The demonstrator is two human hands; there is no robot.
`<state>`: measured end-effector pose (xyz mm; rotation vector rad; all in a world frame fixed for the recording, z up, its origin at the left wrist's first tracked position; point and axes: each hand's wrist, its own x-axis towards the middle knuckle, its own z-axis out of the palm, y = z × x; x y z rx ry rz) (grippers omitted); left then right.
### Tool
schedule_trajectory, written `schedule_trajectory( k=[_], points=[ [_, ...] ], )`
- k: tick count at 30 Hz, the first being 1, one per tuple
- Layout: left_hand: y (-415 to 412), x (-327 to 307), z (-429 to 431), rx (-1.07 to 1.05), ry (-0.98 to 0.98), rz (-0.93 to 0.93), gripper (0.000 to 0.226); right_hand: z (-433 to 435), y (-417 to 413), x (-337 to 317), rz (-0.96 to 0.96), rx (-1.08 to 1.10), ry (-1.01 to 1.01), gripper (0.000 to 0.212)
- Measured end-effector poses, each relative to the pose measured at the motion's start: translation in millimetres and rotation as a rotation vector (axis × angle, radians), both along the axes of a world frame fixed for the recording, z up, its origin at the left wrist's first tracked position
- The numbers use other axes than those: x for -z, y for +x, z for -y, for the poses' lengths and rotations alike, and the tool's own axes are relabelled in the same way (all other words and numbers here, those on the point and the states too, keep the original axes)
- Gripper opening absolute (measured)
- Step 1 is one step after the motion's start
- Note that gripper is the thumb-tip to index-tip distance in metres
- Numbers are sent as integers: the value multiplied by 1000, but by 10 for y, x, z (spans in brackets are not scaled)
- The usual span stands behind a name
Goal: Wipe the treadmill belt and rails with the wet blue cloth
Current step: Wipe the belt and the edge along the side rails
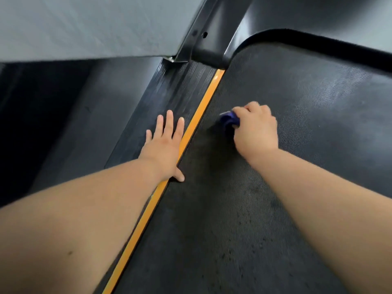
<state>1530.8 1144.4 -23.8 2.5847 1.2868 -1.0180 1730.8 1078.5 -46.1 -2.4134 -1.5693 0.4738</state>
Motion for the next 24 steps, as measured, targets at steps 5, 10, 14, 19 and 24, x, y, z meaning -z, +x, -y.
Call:
schedule_trajectory(
  k=[5,10,14,19,24],
  points=[
    [-44,-13,-50,15,-36,71,147,79,-343,35,-27,68,31,40],
    [-230,-50,53,-80,-93,111,146,429,-950,76,-68,-278,33,46],
    [-519,-12,225,34,-44,109,144,352,-456,-39,179,16,3,35],
    [-498,44,277,28,-8,128,145,524,-611,-3,-10,265,-42,38],
    [-492,51,275,8,-37,139,146,707,-1219,82,-68,-68,69,41]
  ],
)
